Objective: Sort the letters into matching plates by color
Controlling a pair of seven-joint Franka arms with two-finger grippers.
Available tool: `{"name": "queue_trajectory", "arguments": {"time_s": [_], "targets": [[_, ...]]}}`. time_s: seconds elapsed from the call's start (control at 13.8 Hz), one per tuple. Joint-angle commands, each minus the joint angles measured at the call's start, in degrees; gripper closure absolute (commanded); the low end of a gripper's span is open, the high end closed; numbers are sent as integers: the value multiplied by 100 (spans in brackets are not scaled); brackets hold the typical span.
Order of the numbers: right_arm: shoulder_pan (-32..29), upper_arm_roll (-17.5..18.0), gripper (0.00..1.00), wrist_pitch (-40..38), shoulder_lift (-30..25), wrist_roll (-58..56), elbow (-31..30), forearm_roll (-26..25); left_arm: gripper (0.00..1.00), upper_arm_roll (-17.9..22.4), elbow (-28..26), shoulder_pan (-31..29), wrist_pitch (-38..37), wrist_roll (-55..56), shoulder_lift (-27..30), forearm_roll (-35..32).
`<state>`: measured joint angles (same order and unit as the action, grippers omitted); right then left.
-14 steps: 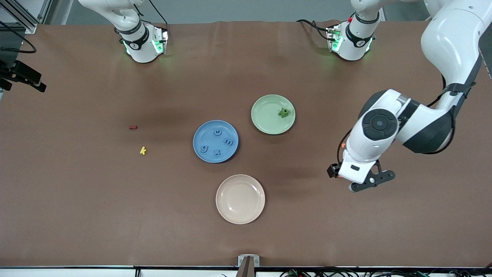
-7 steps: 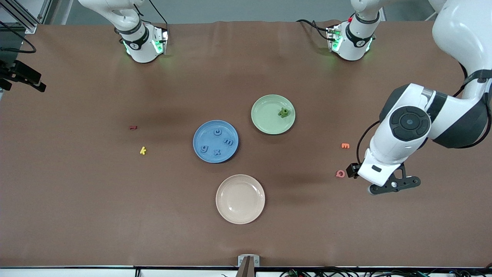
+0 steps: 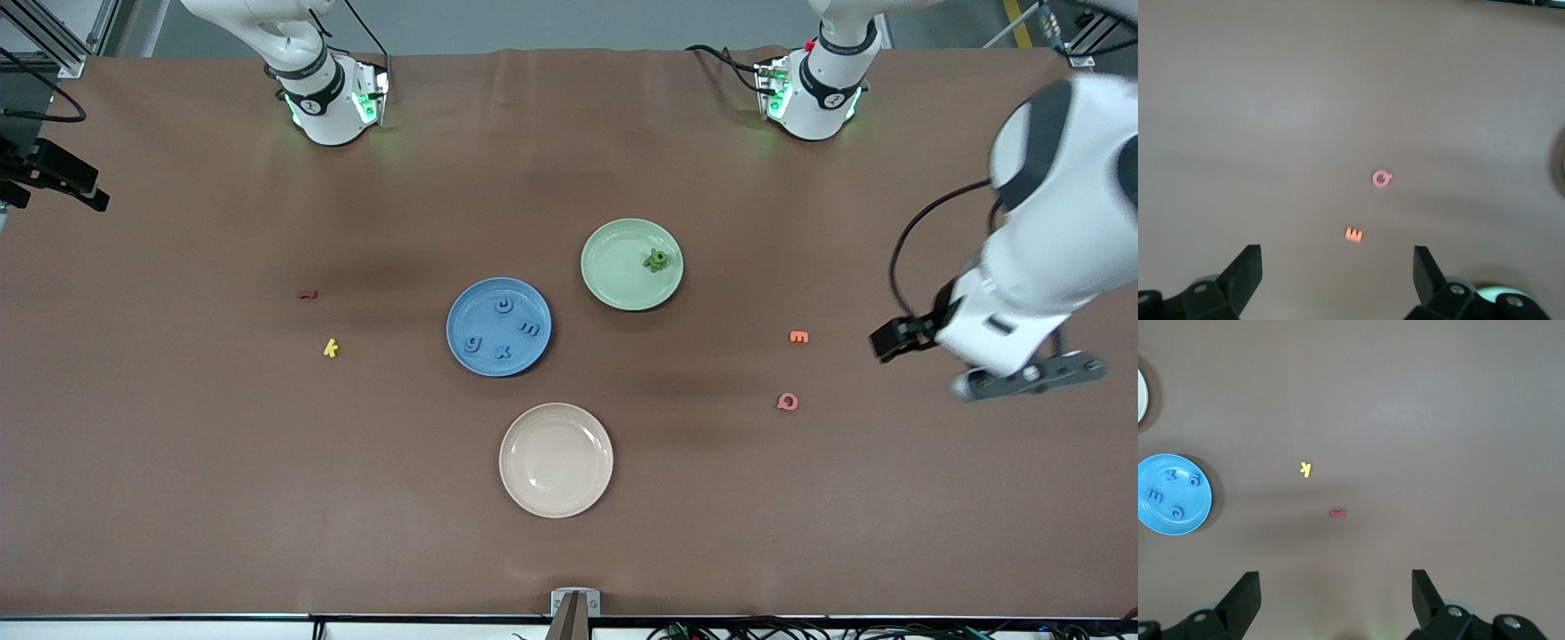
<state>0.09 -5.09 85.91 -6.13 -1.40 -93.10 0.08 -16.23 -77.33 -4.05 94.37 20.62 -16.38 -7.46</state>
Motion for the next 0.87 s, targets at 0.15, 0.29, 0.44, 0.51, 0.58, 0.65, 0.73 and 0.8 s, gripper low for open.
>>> {"name": "queue_trajectory", "arguments": {"time_s": [0.15,0.29,0.44,0.51,0.58,0.65,0.73,0.8], "targets": [[-52,34,0,-31,-91,-62,-68,80,0,927,-230,466,-857,-803,793,588],[-61,34,0,-22,-91,-62,-24,80,0,1138,-431,580,-1025,-989,1109,641],[-70,25,0,-57,-82,-35,143,71,0,1218,-738,625,-1026,-990,1417,650],[-79,17,0,-57,-90,-35,169,71,0,1227,-835,625,-1026,-990,1531,650],[-79,-1,0,-66,-91,-35,170,71,0,1227,-906,625,-1034,-990,1602,658],[-70,-10,0,-66,-82,-35,170,71,0,1227,-1037,625,-1034,-990,1725,659],[-79,-10,0,-66,-73,-35,170,71,0,1218,-1221,616,-1000,-990,1848,693],[-70,-10,0,-75,-56,-44,161,71,0,1227,-1301,616,-964,-990,1918,737]]}}
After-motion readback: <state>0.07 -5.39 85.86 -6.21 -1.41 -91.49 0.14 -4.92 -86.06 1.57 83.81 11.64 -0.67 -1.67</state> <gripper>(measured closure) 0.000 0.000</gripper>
